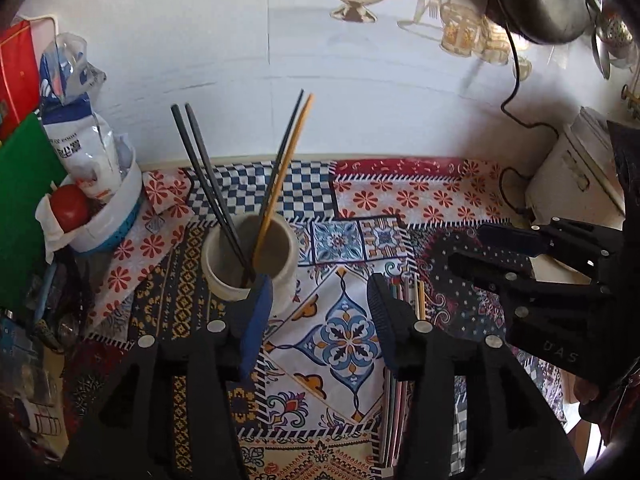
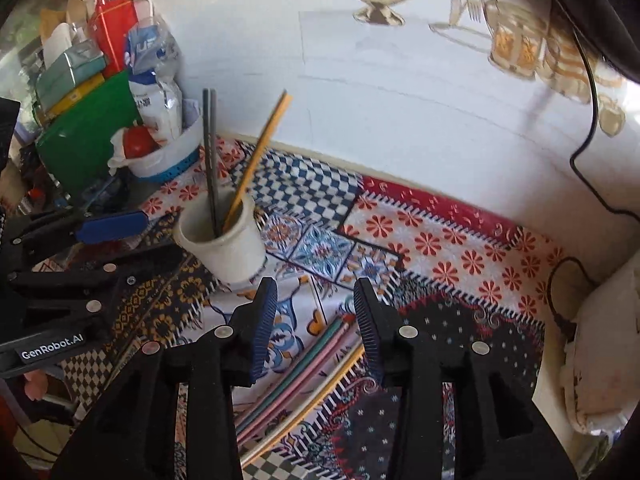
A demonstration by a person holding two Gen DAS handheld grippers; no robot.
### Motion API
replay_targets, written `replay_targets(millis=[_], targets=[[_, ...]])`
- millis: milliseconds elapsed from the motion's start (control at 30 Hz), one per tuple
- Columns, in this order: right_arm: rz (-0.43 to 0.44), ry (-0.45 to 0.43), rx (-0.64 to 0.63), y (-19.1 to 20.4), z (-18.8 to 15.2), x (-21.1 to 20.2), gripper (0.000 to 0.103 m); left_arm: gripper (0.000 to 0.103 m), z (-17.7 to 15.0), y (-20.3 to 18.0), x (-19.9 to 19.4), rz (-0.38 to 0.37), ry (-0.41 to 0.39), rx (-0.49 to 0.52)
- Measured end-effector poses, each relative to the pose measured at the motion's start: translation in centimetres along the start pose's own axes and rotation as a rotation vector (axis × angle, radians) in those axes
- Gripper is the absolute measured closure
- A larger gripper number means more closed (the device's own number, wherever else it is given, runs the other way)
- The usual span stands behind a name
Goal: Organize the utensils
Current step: 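Move both open tools back toward the row of colored sticks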
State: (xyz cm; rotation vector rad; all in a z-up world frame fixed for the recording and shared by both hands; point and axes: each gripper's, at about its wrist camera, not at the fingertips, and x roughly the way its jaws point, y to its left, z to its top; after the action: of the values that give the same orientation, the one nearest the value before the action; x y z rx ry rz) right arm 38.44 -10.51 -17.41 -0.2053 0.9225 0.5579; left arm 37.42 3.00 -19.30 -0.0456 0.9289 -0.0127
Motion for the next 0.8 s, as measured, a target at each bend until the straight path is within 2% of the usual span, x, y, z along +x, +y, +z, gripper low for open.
replay_targets(millis=[133, 267, 467, 600, 700, 800], targets=[[-0.035, 0.107, 0.088, -2.1, -3.3, 2.8, 0.067, 0.055, -2.0, -1.1, 3.1, -0.008, 0.083, 0.019], [-0.007, 0.201, 0.175, -3.1, -6.4, 5.3, 0.067, 0.055, -4.1, -1.8, 6.3, -0.017, 0.176, 0.028], [0.038, 0.294, 0.225, -2.8, -9.3, 7.8, 0.067, 0.057, -6.5, -2.6, 9.5, -0.049, 0.278, 0.04], [0.07, 0.308, 0.194, -1.6, -9.7, 8.4, 0.068, 0.069, -7.2, -3.2, 10.7, -0.091, 0.331, 0.046], [0.07, 0.307, 0.172, -0.7, -10.0, 8.6, 0.077, 0.08, -7.4, -3.5, 11.5, -0.114, 0.365, 0.052], [0.058, 0.304, 0.145, -0.3, -10.2, 8.5, 0.083, 0.083, -7.6, -3.7, 11.8, -0.143, 0.377, 0.042]])
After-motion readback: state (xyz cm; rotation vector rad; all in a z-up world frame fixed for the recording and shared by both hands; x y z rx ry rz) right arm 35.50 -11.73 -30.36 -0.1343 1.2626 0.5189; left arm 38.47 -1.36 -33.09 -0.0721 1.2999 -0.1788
